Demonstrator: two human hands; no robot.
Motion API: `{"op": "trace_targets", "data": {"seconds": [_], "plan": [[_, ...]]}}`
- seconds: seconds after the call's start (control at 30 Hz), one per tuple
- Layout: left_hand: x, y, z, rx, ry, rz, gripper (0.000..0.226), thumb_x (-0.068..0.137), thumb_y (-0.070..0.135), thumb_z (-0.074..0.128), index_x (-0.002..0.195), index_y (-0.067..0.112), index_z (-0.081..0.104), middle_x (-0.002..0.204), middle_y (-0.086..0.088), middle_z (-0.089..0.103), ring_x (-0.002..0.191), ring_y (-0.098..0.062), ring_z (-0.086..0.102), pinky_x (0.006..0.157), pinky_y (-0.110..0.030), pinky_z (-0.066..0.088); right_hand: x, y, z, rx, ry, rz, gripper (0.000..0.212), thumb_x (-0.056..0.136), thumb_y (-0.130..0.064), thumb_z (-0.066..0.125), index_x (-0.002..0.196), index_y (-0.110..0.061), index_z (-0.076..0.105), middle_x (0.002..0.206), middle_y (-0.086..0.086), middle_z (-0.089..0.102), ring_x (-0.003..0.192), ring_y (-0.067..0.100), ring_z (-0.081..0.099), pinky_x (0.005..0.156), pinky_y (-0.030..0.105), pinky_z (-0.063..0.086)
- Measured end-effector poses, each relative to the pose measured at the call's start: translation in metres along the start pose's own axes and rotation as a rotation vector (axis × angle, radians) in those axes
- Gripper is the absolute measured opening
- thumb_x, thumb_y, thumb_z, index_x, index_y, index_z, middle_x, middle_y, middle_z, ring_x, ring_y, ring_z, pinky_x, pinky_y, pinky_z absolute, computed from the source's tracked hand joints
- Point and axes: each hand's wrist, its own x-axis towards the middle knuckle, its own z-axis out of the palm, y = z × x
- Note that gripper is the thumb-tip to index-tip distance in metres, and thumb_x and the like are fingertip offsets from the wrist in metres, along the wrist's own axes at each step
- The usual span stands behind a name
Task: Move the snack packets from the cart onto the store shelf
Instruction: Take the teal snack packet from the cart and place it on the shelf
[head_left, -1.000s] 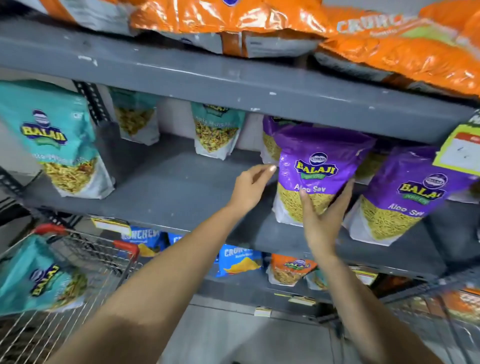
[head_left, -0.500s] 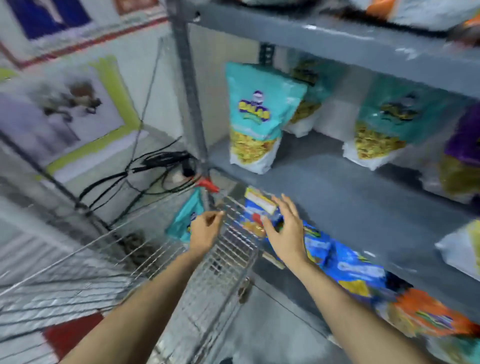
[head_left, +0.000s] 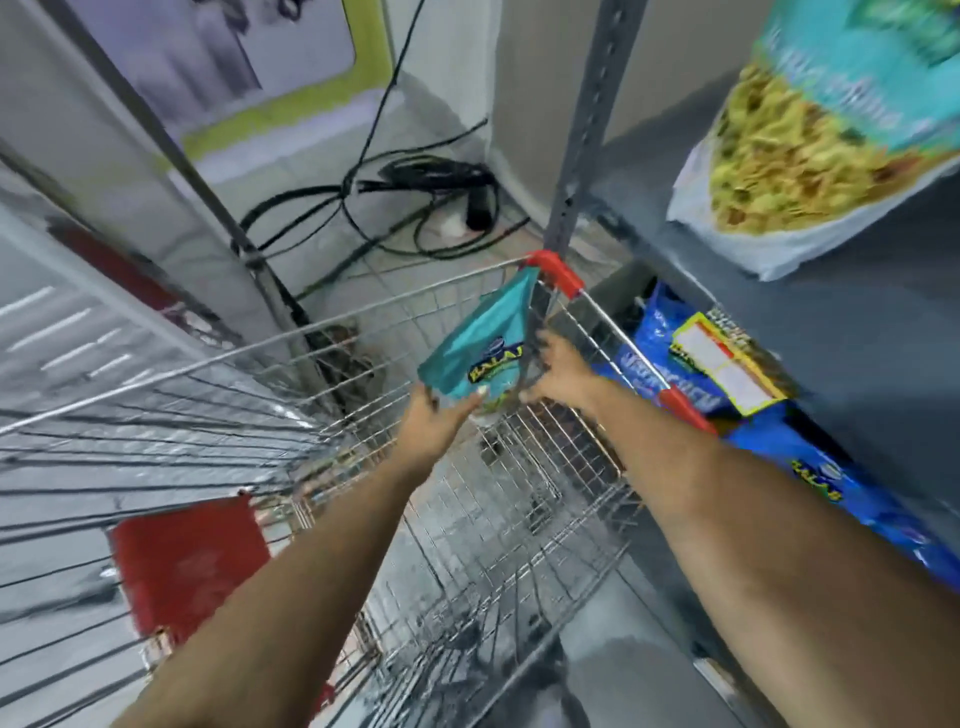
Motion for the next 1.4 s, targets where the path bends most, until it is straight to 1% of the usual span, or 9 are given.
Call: {"op": "trace_targets", "data": {"seconds": [0.1, 0.27, 0.5, 0.6, 0.67, 0.83, 0.97, 1.23, 1.4], "plan": [[0.020, 0.011, 0.014, -0.225, 0.067, 0.085, 0.032, 0.083, 0.034, 0.073, 0.112, 0.025, 0.062, 0.108, 0.011, 0.068, 0.098, -0.002, 0.066, 0.086, -0.023, 0.051, 0.018, -0.015, -0.005, -0.009, -0.005, -0.017, 0.098, 0.056, 0.008, 0.085, 0.140, -0.020, 0.043, 0.129, 0.010, 0.063, 0.122, 0.030, 0.058, 0.102, 0.049, 0.049], [0.034, 0.009, 0.014, -0.315, 0.127, 0.128, 0.033, 0.095, 0.032, 0.057, 0.124, 0.017, 0.058, 0.114, 0.008, 0.064, 0.096, 0.003, 0.060, 0.079, -0.009, 0.050, 0.023, -0.029, -0.009, -0.068, -0.137, -0.011, 0.099, 0.058, -0.012, 0.090, 0.144, -0.020, 0.042, 0.141, 0.005, 0.056, 0.131, 0.025, 0.050, 0.113, 0.046, 0.036], [0.005, 0.046, -0.027, -0.150, 0.038, 0.191, 0.035, 0.095, 0.036, 0.056, 0.118, 0.012, 0.064, 0.111, -0.003, 0.073, 0.101, -0.018, 0.071, 0.090, -0.036, 0.058, -0.027, -0.043, -0.010, 0.067, -0.174, -0.110, 0.098, 0.050, -0.030, 0.094, 0.136, -0.015, 0.050, 0.136, 0.003, 0.061, 0.125, 0.020, 0.057, 0.109, 0.045, 0.044], [-0.031, 0.085, -0.046, -0.098, -0.090, 0.275, 0.026, 0.099, 0.030, 0.048, 0.116, 0.015, 0.060, 0.106, 0.000, 0.072, 0.089, -0.005, 0.072, 0.076, -0.021, 0.059, -0.066, -0.059, -0.016, 0.201, -0.149, -0.163, 0.096, 0.040, -0.041, 0.094, 0.125, -0.020, 0.057, 0.124, -0.002, 0.068, 0.115, 0.015, 0.064, 0.102, 0.043, 0.051], [-0.057, 0.114, -0.055, -0.071, -0.156, 0.324, 0.016, 0.101, 0.025, 0.044, 0.107, 0.021, 0.058, 0.098, 0.006, 0.070, 0.078, 0.002, 0.072, 0.065, -0.013, 0.055, -0.099, -0.073, -0.024, 0.248, -0.124, -0.202, 0.067, 0.050, -0.032, 0.092, 0.110, -0.027, 0.062, 0.115, -0.006, 0.070, 0.107, 0.010, 0.067, 0.097, 0.037, 0.054], [-0.119, 0.185, -0.054, -0.066, -0.298, 0.451, 0.019, 0.101, 0.024, 0.044, 0.111, 0.019, 0.059, 0.096, 0.004, 0.075, 0.084, -0.008, 0.074, 0.067, -0.020, 0.057, -0.181, -0.097, -0.050, 0.437, 0.078, -0.289, 0.062, 0.059, -0.020, 0.090, 0.116, -0.015, 0.066, 0.111, -0.004, 0.074, 0.098, 0.007, 0.071, 0.077, 0.024, 0.057], [-0.156, 0.226, -0.028, -0.045, -0.418, 0.560, 0.025, 0.095, 0.026, 0.051, 0.116, 0.016, 0.060, 0.105, 0.001, 0.076, 0.095, -0.014, 0.073, 0.076, -0.025, 0.058, -0.246, -0.096, -0.084, 0.473, 0.240, -0.342, 0.039, 0.064, -0.006, 0.087, 0.096, -0.020, 0.071, 0.089, -0.013, 0.077, 0.082, 0.003, 0.073, 0.067, 0.018, 0.056], [-0.202, 0.304, 0.095, 0.017, -0.687, 0.867, 0.027, 0.098, 0.012, 0.050, 0.124, 0.017, 0.055, 0.117, 0.003, 0.066, 0.101, 0.002, 0.065, 0.088, -0.019, 0.052, -0.365, -0.058, -0.172, 0.534, 0.676, -0.422, 0.037, 0.063, -0.007, 0.087, 0.094, -0.020, 0.073, 0.097, -0.003, 0.078, 0.087, 0.011, 0.075, 0.071, 0.025, 0.059], [-0.204, 0.321, 0.183, 0.134, -0.721, 1.019, 0.024, 0.097, 0.021, 0.056, 0.119, 0.020, 0.061, 0.115, 0.009, 0.067, 0.098, 0.013, 0.062, 0.091, -0.018, 0.050, -0.390, -0.017, -0.220, 0.545, 0.863, -0.415, 0.044, 0.066, -0.006, 0.086, 0.108, -0.012, 0.072, 0.104, 0.000, 0.077, 0.093, 0.013, 0.075, 0.076, 0.026, 0.059]]}}
